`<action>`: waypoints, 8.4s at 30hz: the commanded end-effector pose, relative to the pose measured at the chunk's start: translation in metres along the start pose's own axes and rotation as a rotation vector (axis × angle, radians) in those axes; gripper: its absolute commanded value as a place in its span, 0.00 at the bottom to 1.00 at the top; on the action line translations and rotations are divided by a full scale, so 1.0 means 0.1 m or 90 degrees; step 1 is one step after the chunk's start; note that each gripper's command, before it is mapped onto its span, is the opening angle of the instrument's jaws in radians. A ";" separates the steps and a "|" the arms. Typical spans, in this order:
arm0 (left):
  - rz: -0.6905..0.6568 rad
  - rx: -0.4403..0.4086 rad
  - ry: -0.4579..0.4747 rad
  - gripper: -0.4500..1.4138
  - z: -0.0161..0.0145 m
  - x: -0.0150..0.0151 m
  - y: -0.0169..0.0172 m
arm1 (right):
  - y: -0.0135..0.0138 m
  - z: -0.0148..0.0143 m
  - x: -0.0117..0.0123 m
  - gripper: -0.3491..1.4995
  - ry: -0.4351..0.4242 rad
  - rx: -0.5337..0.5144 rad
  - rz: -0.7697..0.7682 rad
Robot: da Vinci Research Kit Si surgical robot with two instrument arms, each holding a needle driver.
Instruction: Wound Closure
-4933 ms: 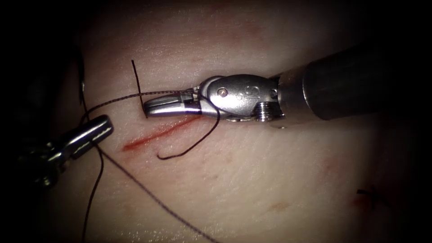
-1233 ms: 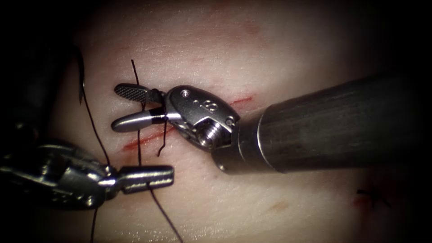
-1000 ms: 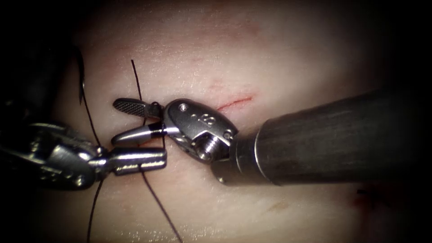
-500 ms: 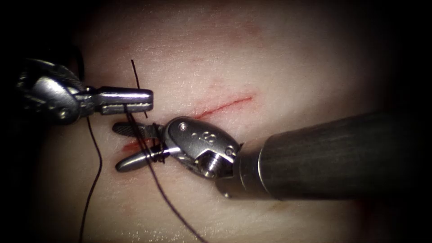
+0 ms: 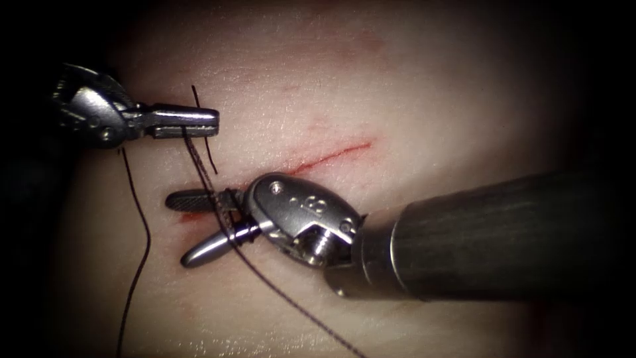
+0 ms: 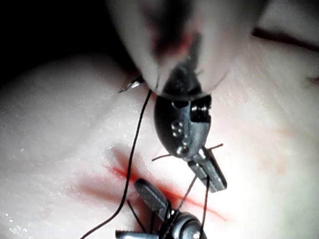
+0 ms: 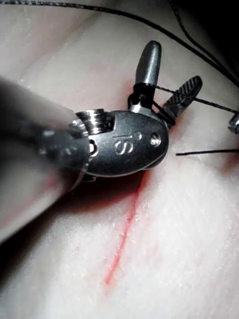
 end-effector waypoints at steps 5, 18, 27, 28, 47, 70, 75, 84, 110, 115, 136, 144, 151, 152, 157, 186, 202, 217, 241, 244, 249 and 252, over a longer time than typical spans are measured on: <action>0.012 0.003 -0.009 0.00 0.006 -0.020 0.013 | 0.000 0.004 -0.008 0.80 0.021 0.008 0.004; 0.007 0.013 -0.046 0.00 0.003 -0.048 0.046 | 0.007 -0.004 -0.010 0.71 0.092 0.039 0.014; 0.002 0.033 -0.055 0.00 -0.009 -0.040 0.075 | 0.017 -0.019 -0.006 0.57 0.145 0.022 0.018; 0.002 0.033 -0.056 0.00 -0.009 -0.038 0.076 | 0.017 -0.019 -0.006 0.57 0.149 0.016 0.019; -0.008 0.042 -0.069 0.00 0.002 -0.045 0.106 | 0.018 -0.028 0.006 0.57 0.204 -0.068 0.056; -0.011 0.060 -0.121 0.00 0.025 0.012 0.138 | 0.029 -0.031 0.009 0.65 0.254 -0.139 0.074; -0.014 0.063 -0.127 0.00 0.031 0.019 0.136 | 0.029 -0.031 0.009 0.68 0.257 -0.144 0.076; -0.018 0.079 -0.180 0.00 0.028 0.037 0.141 | 0.038 -0.040 0.013 0.69 0.294 -0.199 0.086; -0.061 0.223 -0.285 0.00 0.064 0.087 0.181 | 0.043 -0.043 0.011 0.68 0.287 -0.216 0.069; -0.065 0.225 -0.281 0.00 0.064 0.096 0.175 | 0.044 -0.044 0.011 0.69 0.283 -0.242 0.068; -0.073 0.225 -0.268 0.00 0.069 0.115 0.162 | 0.048 -0.046 0.007 0.65 0.112 -0.476 -0.049; -0.081 0.224 -0.263 0.00 0.065 0.106 0.147 | 0.053 -0.043 0.007 0.64 0.080 -0.557 -0.049; -0.092 0.219 -0.255 0.00 0.058 0.101 0.130 | 0.061 -0.030 0.003 0.64 0.031 -0.611 -0.038; -0.097 0.219 -0.254 0.00 0.057 0.100 0.127 | 0.062 -0.028 0.003 0.64 0.024 -0.614 -0.037; -0.099 0.216 -0.255 0.00 0.052 0.093 0.118 | 0.072 -0.024 0.000 0.64 0.010 -0.633 -0.034; -0.108 0.212 -0.279 0.00 0.023 0.073 0.112 | 0.068 -0.013 -0.009 0.00 0.006 -0.627 0.008; -0.135 0.231 -0.316 0.00 -0.019 0.034 0.060 | 0.022 -0.016 -0.011 0.00 0.074 -0.606 -0.024; -0.144 0.265 -0.368 0.00 -0.076 -0.003 -0.021 | -0.017 -0.018 -0.046 0.00 0.081 -0.584 -0.053; -0.135 0.369 -0.483 0.00 -0.125 -0.100 -0.118 | -0.063 -0.019 -0.086 0.00 0.081 -0.582 -0.076; -0.130 0.373 -0.497 0.00 -0.127 -0.113 -0.121 | -0.065 -0.019 -0.091 0.00 0.076 -0.581 -0.078; -0.107 0.397 -0.534 0.00 -0.133 -0.144 -0.129 | -0.073 -0.025 -0.105 0.00 0.070 -0.578 -0.074; -0.089 0.426 -0.580 0.00 -0.133 -0.155 -0.133 | -0.076 -0.027 -0.107 0.00 0.071 -0.577 -0.072</action>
